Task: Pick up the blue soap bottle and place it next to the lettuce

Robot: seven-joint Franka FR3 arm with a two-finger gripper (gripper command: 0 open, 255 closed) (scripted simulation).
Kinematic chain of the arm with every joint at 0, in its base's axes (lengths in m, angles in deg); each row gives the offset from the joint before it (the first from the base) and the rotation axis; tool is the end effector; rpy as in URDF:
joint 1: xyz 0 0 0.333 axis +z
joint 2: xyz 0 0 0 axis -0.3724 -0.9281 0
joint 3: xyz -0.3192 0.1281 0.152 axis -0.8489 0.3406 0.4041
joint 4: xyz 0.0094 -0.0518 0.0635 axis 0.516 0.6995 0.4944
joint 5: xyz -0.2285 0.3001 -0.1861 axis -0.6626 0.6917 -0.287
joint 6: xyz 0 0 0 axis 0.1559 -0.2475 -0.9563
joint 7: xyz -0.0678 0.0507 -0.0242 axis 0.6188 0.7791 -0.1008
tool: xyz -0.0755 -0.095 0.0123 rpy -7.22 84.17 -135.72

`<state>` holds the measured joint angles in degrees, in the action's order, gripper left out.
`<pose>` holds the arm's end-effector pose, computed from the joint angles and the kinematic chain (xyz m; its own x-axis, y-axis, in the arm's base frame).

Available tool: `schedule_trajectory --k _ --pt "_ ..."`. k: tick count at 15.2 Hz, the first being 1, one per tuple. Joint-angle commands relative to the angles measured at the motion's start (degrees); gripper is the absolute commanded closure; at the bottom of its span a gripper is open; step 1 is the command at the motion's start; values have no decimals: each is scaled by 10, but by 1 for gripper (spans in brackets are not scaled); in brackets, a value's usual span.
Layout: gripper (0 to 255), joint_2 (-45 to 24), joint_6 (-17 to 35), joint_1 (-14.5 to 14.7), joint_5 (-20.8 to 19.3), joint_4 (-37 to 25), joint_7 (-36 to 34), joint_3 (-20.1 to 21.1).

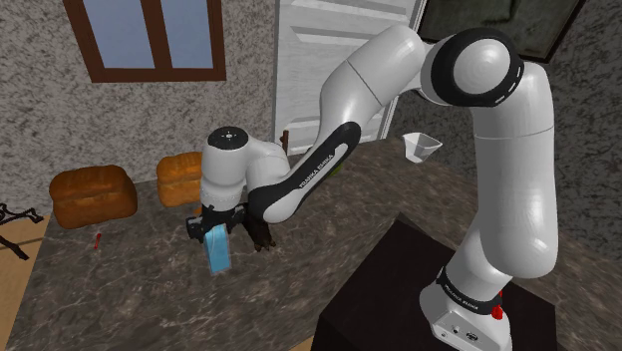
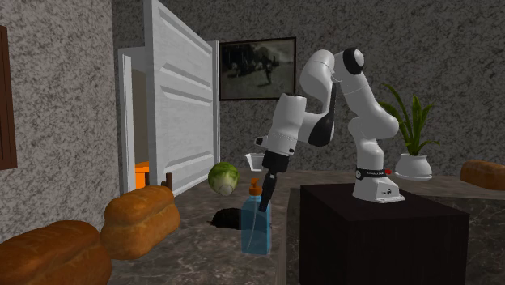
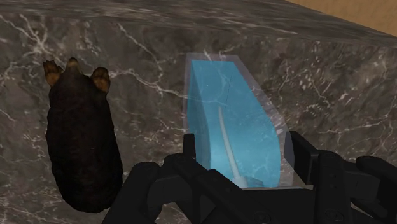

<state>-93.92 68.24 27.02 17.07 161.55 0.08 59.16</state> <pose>0.5751 0.3421 0.2716 0.9332 -0.2428 0.2650 -0.2299 -0.9700 -0.0790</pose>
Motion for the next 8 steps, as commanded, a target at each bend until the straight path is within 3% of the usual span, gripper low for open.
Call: schedule_trajectory --k 1,8 --pt "255 0 0 0 0 0 0 0" --pt "255 32 -28 -18 36 1 29 24"
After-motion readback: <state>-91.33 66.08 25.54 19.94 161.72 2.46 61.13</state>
